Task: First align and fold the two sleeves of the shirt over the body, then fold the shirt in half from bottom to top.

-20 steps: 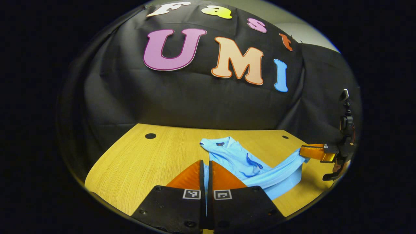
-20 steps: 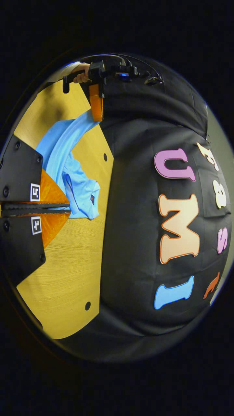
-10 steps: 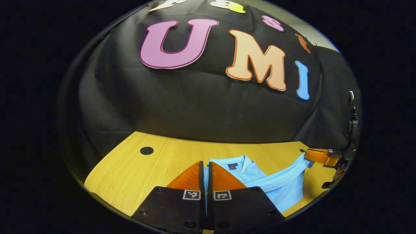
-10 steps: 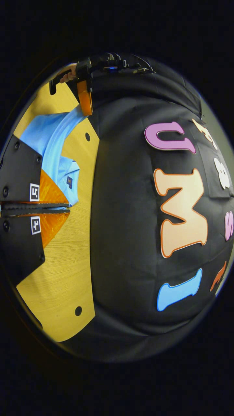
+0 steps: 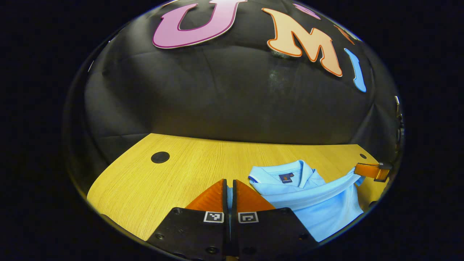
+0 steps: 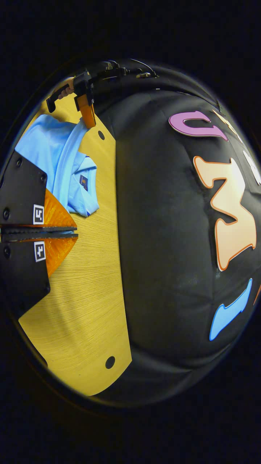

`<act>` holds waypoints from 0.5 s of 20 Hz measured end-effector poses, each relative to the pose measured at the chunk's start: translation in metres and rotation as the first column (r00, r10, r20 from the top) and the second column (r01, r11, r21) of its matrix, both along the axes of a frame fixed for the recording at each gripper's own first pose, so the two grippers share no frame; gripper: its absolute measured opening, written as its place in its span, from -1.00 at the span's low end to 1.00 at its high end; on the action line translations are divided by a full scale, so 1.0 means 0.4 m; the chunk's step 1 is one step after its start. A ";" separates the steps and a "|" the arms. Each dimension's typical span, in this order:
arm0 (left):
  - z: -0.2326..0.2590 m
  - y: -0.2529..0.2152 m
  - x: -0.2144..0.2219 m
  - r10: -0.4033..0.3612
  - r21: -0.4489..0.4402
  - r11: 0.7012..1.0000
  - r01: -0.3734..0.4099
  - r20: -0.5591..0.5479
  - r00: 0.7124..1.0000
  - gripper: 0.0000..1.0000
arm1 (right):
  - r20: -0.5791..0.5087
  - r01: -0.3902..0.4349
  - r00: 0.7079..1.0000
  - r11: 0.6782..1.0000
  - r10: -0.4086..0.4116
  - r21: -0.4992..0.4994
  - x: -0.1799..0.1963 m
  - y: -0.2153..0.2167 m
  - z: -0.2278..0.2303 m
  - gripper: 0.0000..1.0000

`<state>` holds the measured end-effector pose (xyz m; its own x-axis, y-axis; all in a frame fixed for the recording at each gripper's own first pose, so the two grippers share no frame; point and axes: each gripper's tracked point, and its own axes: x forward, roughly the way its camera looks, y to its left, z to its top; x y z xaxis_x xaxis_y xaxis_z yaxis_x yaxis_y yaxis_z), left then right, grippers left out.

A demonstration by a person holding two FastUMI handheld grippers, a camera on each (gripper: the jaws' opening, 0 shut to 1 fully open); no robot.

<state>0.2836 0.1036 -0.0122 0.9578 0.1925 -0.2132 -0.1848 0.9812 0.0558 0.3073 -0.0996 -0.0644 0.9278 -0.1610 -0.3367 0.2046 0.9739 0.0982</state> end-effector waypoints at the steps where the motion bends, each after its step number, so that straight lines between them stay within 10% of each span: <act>1: 0.011 0.000 0.000 0.001 0.006 1.000 -0.001 0.012 1.000 -1.00 | 0.007 0.001 1.000 1.000 -0.001 -0.011 0.001 -0.004 0.006 -0.95; 4: 0.052 -0.004 -0.012 0.010 0.026 1.000 -0.011 0.043 0.999 -0.91 | 0.027 0.001 1.000 1.000 0.000 -0.024 -0.010 -0.005 0.042 -0.55; 6: 0.072 0.005 -0.037 0.034 0.042 0.998 -0.036 0.044 0.998 -0.65 | 0.036 -0.019 0.999 1.000 0.019 -0.011 -0.025 0.009 0.067 0.10; 8: 0.106 0.004 -0.079 0.050 0.048 0.997 -0.053 0.059 0.997 0.17 | 0.064 -0.041 0.997 0.999 0.043 -0.027 -0.051 0.029 0.101 0.98; 10: 0.135 -0.005 -0.128 0.050 0.063 0.996 -0.056 0.092 0.994 0.99 | 0.084 -0.057 0.995 0.997 0.062 -0.052 -0.087 0.050 0.125 0.93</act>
<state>0.2324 0.1016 0.0417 0.9608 0.2538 -0.1113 -0.2433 0.9648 0.0998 0.2723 -0.0795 -0.0143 0.9612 -0.1191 -0.2488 0.1392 0.9882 0.0644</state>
